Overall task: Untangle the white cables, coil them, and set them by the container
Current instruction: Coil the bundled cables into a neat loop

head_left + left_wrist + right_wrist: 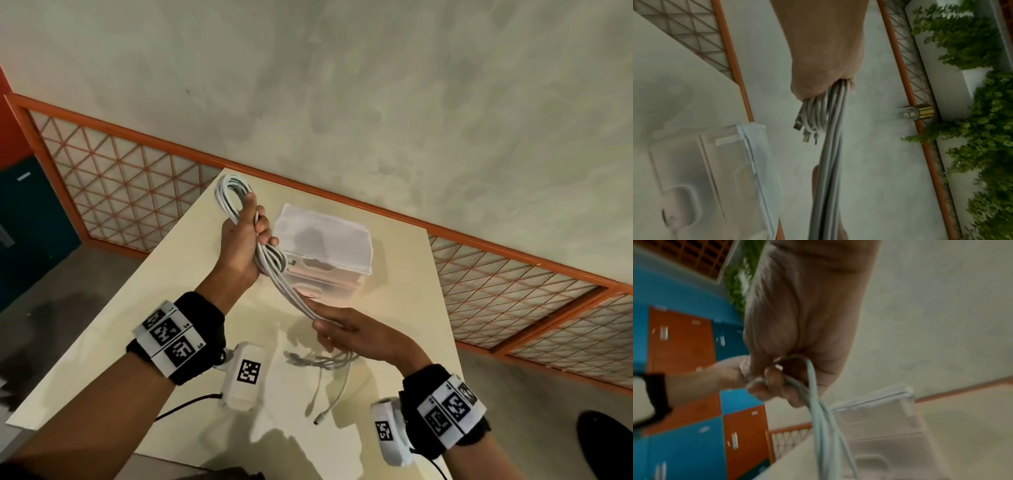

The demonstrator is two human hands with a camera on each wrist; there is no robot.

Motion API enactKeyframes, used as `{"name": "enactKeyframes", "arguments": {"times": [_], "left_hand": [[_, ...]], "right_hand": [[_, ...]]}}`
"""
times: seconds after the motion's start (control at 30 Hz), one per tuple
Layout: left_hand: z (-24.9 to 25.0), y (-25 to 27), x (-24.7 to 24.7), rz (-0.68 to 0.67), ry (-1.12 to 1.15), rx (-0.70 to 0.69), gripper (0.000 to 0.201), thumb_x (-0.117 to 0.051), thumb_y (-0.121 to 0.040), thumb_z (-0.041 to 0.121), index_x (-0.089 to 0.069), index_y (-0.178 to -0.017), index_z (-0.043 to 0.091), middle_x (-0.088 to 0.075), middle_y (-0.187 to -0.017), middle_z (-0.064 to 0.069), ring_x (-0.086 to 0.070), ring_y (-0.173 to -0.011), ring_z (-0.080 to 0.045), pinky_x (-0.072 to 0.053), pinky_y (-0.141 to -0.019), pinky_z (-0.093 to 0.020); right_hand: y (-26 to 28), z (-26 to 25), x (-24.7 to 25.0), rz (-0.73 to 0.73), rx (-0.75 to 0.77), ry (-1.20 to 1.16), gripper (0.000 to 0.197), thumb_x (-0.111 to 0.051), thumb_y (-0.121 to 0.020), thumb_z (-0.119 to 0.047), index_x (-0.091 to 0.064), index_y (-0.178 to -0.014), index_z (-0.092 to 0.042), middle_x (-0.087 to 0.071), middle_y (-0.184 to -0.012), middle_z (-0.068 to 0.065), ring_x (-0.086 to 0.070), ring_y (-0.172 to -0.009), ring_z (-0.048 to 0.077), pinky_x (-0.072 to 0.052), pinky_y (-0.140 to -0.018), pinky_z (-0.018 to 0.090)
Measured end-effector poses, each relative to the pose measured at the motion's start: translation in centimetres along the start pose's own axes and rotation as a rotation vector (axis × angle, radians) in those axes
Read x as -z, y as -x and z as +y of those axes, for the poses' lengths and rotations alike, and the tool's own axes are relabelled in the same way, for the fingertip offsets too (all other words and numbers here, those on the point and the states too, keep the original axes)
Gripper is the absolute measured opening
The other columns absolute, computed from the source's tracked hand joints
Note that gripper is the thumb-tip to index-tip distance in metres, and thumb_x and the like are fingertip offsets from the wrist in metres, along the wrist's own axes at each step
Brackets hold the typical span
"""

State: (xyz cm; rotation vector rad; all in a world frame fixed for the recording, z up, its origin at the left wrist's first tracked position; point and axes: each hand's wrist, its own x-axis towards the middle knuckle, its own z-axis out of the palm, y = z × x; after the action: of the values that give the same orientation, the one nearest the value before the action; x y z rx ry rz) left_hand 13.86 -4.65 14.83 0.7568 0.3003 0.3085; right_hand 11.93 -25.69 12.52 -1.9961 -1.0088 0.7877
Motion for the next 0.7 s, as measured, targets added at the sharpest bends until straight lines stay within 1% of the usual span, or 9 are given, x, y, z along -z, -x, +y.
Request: {"name": "enactKeyframes", "arguments": {"times": [0.07,0.13,0.2,0.23,0.3,0.33,0.5,0.63,0.7], "left_hand": [[-0.2,-0.1,0.3,-0.015,0.019,0.044,0.037,-0.049,-0.095,0.039,-0.046,-0.065,0.018,-0.037,-0.037,0.01,-0.034,-0.031,-0.003,-0.036,-0.038,-0.016],[-0.4,0.0,0.4,-0.032,0.024,0.092,0.037,-0.048,-0.095,0.039,-0.046,-0.064,0.018,-0.037,-0.037,0.01,-0.034,-0.03,-0.004,-0.037,-0.038,-0.015],[-0.5,0.0,0.3,-0.051,-0.002,0.117,0.037,-0.049,-0.094,0.039,-0.045,-0.063,0.019,-0.036,-0.036,0.01,-0.033,-0.029,-0.004,-0.037,-0.038,-0.015],[-0.6,0.1,0.2,-0.06,-0.043,0.113,0.037,-0.05,-0.094,0.039,-0.046,-0.063,0.019,-0.035,-0.036,0.009,-0.032,-0.029,-0.004,-0.037,-0.038,-0.016],[-0.9,0.4,0.1,-0.096,-0.152,0.086,0.037,-0.051,-0.093,0.04,-0.047,-0.063,0.019,-0.034,-0.037,0.009,-0.03,-0.03,-0.003,-0.038,-0.039,-0.017],[-1.1,0.6,0.0,-0.125,-0.213,0.073,0.037,-0.052,-0.093,0.04,-0.048,-0.064,0.019,-0.033,-0.038,0.009,-0.029,-0.031,-0.003,-0.038,-0.039,-0.018],[-1.7,1.8,-0.4,-0.28,-0.458,0.099,0.037,-0.051,-0.093,0.04,-0.048,-0.065,0.016,-0.032,-0.041,0.009,-0.029,-0.034,-0.007,-0.037,-0.041,-0.02],[-1.2,2.3,-0.8,-0.383,-0.547,0.142,0.037,-0.051,-0.093,0.04,-0.048,-0.066,0.016,-0.033,-0.043,0.008,-0.03,-0.036,-0.008,-0.039,-0.044,-0.021],[-0.9,2.6,-1.0,-0.411,-0.58,0.133,0.039,-0.051,-0.093,0.041,-0.049,-0.064,0.016,-0.037,-0.044,0.007,-0.037,-0.038,-0.01,-0.041,-0.046,-0.023]], "right_hand": [[0.2,0.4,0.3,0.041,-0.026,0.062,0.044,-0.041,-0.101,-0.025,-0.035,-0.142,-0.039,-0.057,-0.075,-0.024,-0.046,-0.069,-0.003,-0.039,-0.072,0.012],[0.2,0.0,0.3,0.061,-0.019,0.155,0.042,-0.043,-0.101,-0.023,-0.039,-0.141,-0.035,-0.057,-0.115,-0.039,-0.053,-0.103,-0.015,-0.039,-0.094,0.012],[0.1,-0.5,0.5,0.094,0.017,0.249,0.041,-0.044,-0.1,-0.023,-0.043,-0.14,-0.032,-0.057,-0.129,-0.025,-0.048,-0.118,-0.013,-0.036,-0.102,0.014],[0.1,-0.9,0.6,0.108,0.029,0.304,0.04,-0.045,-0.1,-0.023,-0.045,-0.138,-0.033,-0.064,-0.115,-0.023,-0.054,-0.105,-0.013,-0.04,-0.094,0.014],[-0.1,-1.7,1.0,0.157,0.04,0.388,0.036,-0.048,-0.098,-0.023,-0.053,-0.132,-0.035,-0.058,-0.078,-0.015,-0.054,-0.074,0.001,-0.042,-0.074,0.019],[-0.3,-2.1,1.3,0.198,0.048,0.39,0.034,-0.052,-0.096,-0.021,-0.058,-0.127,-0.033,-0.057,-0.073,-0.011,-0.054,-0.069,0.006,-0.044,-0.07,0.022],[-0.5,-4.6,2.9,0.446,0.106,0.325,0.015,-0.069,-0.084,-0.015,-0.076,-0.097,-0.015,-0.076,-0.087,0.0,-0.068,-0.08,0.008,-0.05,-0.074,0.018],[-1.1,-6.0,3.1,0.439,0.085,0.339,0.007,-0.074,-0.079,-0.011,-0.071,-0.085,-0.009,-0.074,-0.078,0.001,-0.068,-0.069,0.01,-0.051,-0.063,0.02],[-1.4,-6.4,3.3,0.497,0.098,0.302,0.017,-0.078,-0.074,-0.011,-0.062,-0.077,-0.007,-0.069,-0.072,0.0,-0.064,-0.061,0.014,-0.049,-0.056,0.023]]}}
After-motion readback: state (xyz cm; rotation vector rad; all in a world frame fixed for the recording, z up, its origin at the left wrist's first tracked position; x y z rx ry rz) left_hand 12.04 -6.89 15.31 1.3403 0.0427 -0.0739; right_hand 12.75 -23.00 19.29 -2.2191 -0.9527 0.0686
